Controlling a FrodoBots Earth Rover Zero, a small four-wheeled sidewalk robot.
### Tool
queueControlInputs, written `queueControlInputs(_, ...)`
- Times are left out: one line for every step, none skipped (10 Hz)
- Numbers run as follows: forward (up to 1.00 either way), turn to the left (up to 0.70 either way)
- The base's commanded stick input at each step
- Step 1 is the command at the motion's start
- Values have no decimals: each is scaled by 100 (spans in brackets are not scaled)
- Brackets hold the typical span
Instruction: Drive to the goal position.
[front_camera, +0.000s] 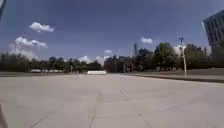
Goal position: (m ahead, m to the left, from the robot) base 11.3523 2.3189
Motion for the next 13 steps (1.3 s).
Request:
queueControlInputs(70, 0)
queueControlInputs(70, 0)
queueControlInputs(70, 0)
queueControlInputs(70, 0)
queueControlInputs(70, 0)
queueControlInputs(70, 0)
queueControlInputs(70, 0)
queueControlInputs(70, 0)
queueControlInputs(70, 0)
queueControlInputs(70, 0)
queueControlInputs(70, 0)
queueControlInputs(70, 0)
queueControlInputs(70, 0)
